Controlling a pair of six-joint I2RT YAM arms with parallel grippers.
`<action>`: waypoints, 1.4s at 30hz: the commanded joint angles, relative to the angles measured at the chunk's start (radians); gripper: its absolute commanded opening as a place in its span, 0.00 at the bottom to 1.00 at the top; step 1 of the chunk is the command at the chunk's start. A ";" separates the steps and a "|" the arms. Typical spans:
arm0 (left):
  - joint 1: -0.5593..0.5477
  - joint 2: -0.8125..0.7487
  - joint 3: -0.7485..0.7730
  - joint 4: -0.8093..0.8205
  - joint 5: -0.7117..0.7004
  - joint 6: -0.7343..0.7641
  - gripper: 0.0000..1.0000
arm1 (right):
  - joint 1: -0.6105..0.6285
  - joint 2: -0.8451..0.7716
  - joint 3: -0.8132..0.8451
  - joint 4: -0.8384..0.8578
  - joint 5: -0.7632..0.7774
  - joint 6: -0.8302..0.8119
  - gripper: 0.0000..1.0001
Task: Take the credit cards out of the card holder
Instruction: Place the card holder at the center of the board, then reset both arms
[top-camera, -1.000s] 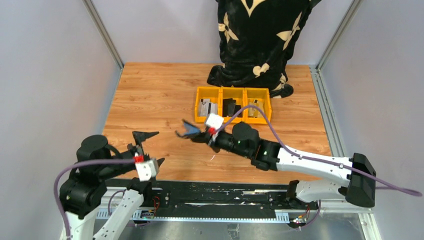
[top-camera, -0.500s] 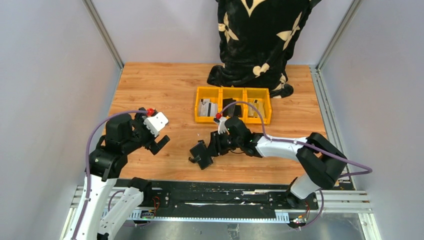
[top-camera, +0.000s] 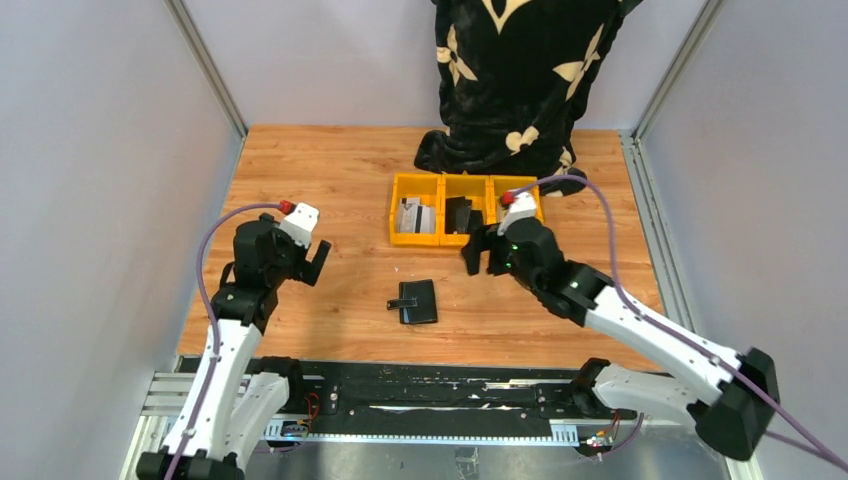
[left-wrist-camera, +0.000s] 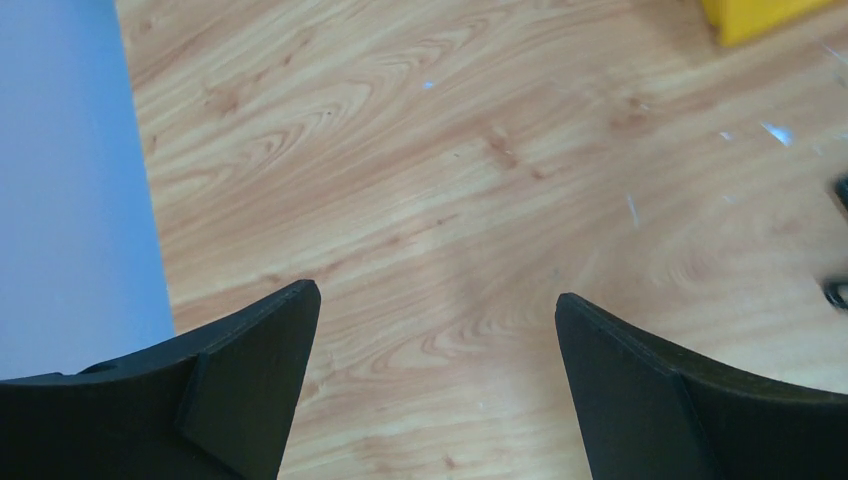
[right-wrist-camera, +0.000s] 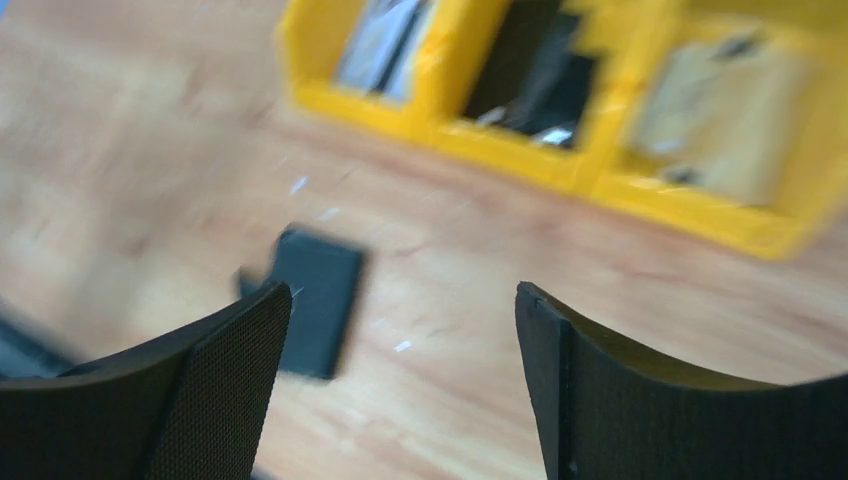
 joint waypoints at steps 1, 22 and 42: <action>0.092 0.079 -0.097 0.292 0.028 -0.110 1.00 | -0.077 -0.127 -0.076 -0.085 0.506 -0.116 0.86; 0.203 0.512 -0.516 1.528 0.161 -0.395 1.00 | -0.744 -0.120 -0.614 0.667 0.668 -0.235 0.85; 0.139 0.676 -0.505 1.641 0.101 -0.346 1.00 | -0.733 0.315 -0.621 1.206 0.221 -0.503 0.79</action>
